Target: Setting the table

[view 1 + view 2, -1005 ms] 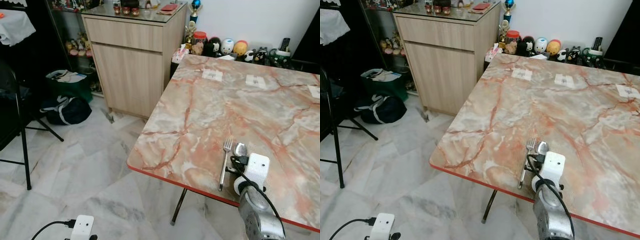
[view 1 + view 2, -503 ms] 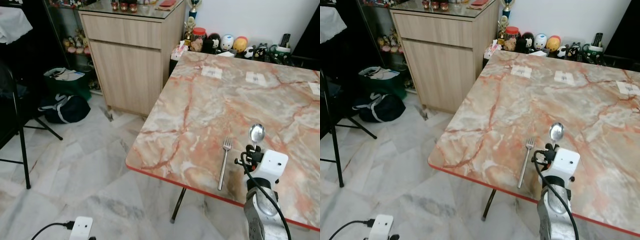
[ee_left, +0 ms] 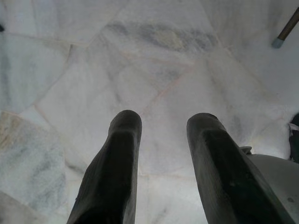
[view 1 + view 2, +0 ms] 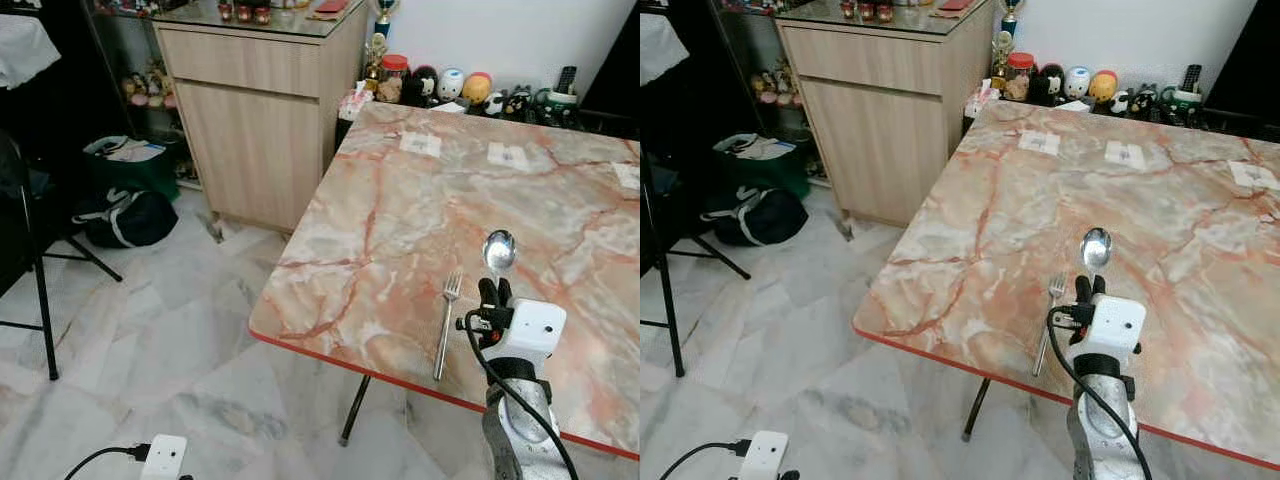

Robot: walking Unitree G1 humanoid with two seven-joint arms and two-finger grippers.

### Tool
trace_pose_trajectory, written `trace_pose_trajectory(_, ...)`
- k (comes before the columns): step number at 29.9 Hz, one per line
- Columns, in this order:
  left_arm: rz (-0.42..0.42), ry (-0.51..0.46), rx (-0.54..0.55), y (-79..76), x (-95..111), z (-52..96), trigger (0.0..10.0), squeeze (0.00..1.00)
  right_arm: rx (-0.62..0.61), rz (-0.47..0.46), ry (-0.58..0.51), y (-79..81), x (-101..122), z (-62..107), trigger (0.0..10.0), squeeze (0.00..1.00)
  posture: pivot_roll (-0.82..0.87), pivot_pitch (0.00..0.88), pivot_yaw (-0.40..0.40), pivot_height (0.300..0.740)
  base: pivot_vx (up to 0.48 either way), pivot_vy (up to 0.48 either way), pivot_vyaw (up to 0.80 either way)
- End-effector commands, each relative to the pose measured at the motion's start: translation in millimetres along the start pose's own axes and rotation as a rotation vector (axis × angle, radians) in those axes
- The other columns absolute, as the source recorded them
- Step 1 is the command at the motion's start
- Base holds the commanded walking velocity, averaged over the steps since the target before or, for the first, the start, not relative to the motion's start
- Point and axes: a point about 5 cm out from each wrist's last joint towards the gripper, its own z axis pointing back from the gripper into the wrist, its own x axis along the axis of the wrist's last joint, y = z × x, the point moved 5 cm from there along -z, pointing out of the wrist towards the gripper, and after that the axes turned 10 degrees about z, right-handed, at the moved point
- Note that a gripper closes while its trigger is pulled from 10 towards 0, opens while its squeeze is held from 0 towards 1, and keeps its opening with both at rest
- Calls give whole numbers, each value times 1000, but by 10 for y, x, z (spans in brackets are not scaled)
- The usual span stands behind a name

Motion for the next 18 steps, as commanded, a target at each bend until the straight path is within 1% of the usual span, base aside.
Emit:
trace_pose_trajectory(1, -14, 40, 9, 23, -110, 20, 10000, 0, 15, 7, -43, 29, 107, -20, 10000, 0, 122, 0, -46, 740, 0, 0, 0)
trace_pose_trajectory(3, -16, 45, 12, 28, -122, 23, 10000, 0, 64, 21, -60, 102, 141, -22, 10000, 0, 121, 0, -46, 740, 0, 0, 0)
trace_pose_trajectory(4, -16, 45, 12, 28, -122, 23, 10000, 0, 64, 21, -60, 102, 141, -22, 10000, 0, 121, 0, -46, 740, 0, 0, 0)
trace_pose_trajectory(5, -17, 47, 13, 30, -129, 24, 10000, 0, 107, 47, -72, 153, 159, -12, 10000, 0, 122, 0, -49, 740, 0, 0, 0)
trace_pose_trajectory(6, -17, 48, 15, 32, -135, 25, 10000, 0, 136, 79, -89, 156, 179, 7, 10000, 0, 122, 0, -51, 740, 0, 0, 0)
trace_pose_trajectory(11, -16, 50, 18, 33, -150, 30, 10000, 0, 124, 111, -85, 49, 178, 4, 10000, 0, 114, 0, -47, 740, 0, 0, 0)
trace_pose_trajectory(12, -21, 49, 14, 30, -148, 30, 10000, 0, 89, 78, -76, 6, 180, -12, 10000, 0, 114, 0, -47, 740, 0, 0, 0)
trace_pose_trajectory(14, -27, 48, 12, 29, -142, 28, 10000, 0, 57, 27, -74, -19, 203, -31, 10000, 0, 108, 0, -43, 740, 0, -386, 0)
trace_pose_trajectory(16, -20, 43, 14, 30, -120, 23, 10000, 0, 68, 27, -96, 43, 265, -52, 10000, 0, 108, 0, -43, 740, 0, -441, 0)
trace_pose_trajectory(18, -18, 41, 15, 31, -113, 21, 10000, 0, 71, 29, -97, 54, 270, -55, 10000, 0, 109, 0, -43, 740, 0, -441, 0)
